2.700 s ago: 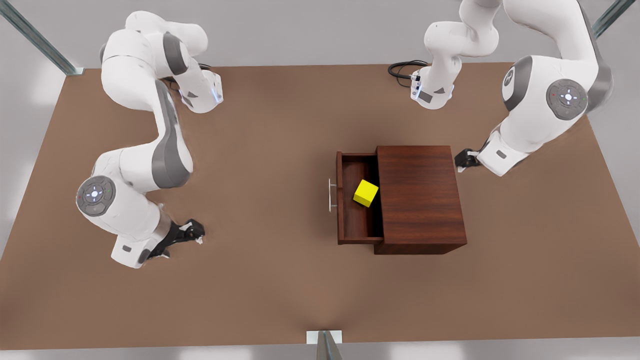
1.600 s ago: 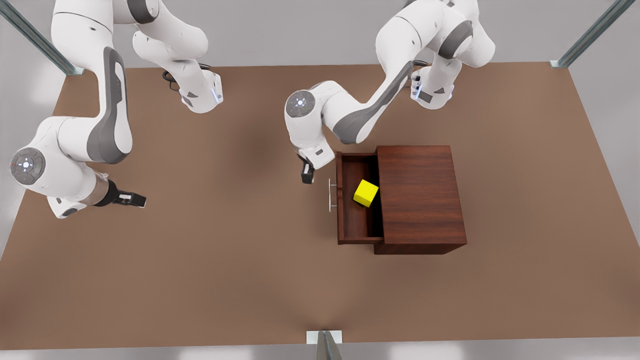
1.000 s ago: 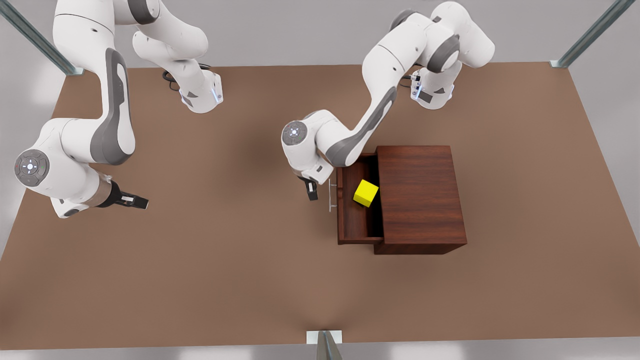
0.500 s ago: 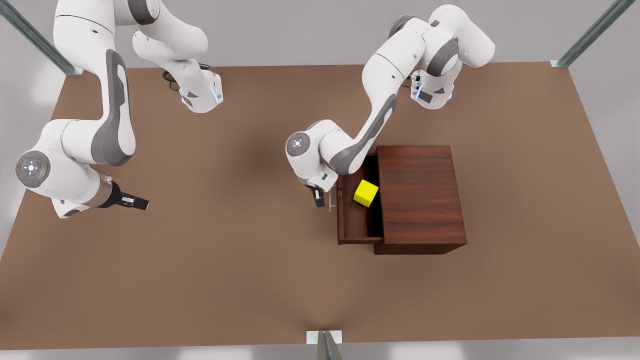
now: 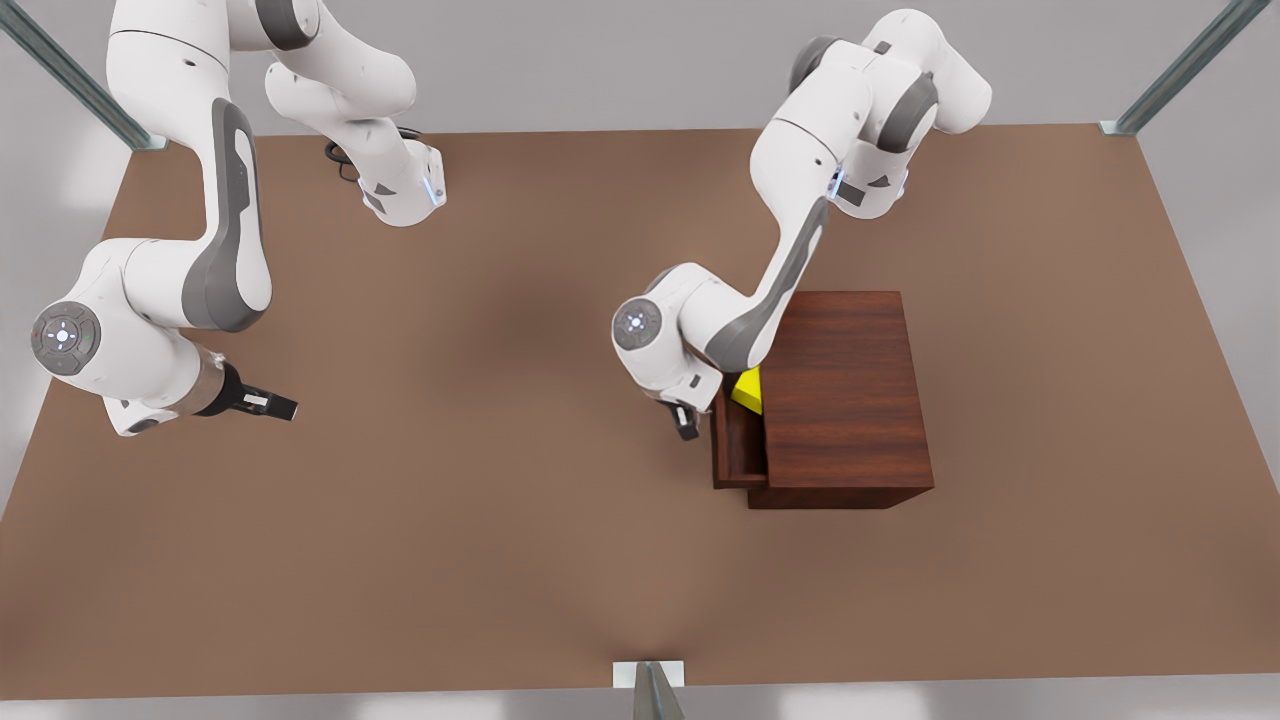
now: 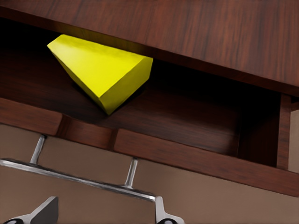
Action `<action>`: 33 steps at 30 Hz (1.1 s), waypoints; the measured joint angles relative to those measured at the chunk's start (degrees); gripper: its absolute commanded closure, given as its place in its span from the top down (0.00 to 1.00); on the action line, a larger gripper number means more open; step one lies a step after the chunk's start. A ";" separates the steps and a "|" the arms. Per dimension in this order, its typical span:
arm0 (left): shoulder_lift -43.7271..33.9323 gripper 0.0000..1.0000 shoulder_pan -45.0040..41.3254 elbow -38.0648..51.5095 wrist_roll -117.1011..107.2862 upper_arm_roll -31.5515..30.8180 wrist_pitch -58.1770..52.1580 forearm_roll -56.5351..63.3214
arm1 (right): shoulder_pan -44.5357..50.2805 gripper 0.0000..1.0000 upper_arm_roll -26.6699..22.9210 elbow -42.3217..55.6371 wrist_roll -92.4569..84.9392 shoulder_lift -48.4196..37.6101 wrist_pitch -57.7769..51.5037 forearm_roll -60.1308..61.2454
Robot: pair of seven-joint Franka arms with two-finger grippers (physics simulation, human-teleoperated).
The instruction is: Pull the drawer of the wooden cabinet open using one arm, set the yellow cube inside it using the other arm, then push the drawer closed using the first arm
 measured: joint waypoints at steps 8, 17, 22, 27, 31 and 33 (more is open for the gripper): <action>-1.15 1.00 1.82 -1.78 3.75 0.16 -0.27 0.02 | 0.00 1.00 0.00 0.00 0.15 0.00 -0.04 0.00; -4.71 1.00 1.60 -8.18 8.71 0.35 1.19 1.67 | 0.00 1.00 0.00 0.00 0.25 0.00 -0.10 0.00; -5.19 1.00 2.21 -8.82 11.69 0.50 2.14 2.07 | 0.00 1.00 0.00 0.00 0.29 0.00 -0.14 0.00; -5.31 1.00 2.74 -8.89 14.57 1.30 2.52 2.13 | 0.00 1.00 0.00 0.00 0.32 0.00 -0.15 0.00; -5.53 1.00 3.53 -9.25 16.74 1.50 2.70 2.15 | 0.00 1.00 0.00 0.00 0.33 0.00 -0.16 0.00; -5.56 1.00 3.80 -9.29 17.77 1.61 2.75 2.16 | 0.00 1.00 0.00 0.01 0.34 0.00 -0.16 0.00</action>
